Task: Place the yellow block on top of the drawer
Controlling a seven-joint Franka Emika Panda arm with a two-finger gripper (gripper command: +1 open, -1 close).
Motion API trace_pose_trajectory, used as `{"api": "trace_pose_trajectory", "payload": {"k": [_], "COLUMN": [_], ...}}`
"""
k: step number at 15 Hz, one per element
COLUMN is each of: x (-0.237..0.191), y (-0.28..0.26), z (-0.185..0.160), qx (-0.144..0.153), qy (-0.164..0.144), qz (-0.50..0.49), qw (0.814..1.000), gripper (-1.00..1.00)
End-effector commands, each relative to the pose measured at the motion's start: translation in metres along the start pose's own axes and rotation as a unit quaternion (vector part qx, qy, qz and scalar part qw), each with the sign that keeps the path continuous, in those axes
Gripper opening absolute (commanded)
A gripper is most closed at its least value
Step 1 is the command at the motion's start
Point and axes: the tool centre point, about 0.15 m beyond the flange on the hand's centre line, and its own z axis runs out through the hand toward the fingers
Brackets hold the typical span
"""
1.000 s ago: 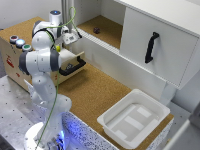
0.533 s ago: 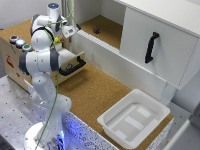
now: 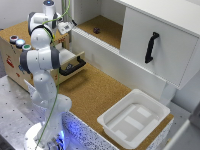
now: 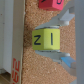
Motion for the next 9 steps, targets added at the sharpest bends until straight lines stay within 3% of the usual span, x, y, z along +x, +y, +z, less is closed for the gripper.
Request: {"api": "trace_pose_trajectory", "payload": {"k": [1, 9], "x": [0.004, 0.024], "y": [-0.002, 0.004], "z": [0.002, 0.028], "qx": [-0.002, -0.009], "qy": [-0.005, -0.026], "qz": [-0.006, -0.003], "qw": [1.000, 1.000], "gripper": [-1.00, -1.00]}}
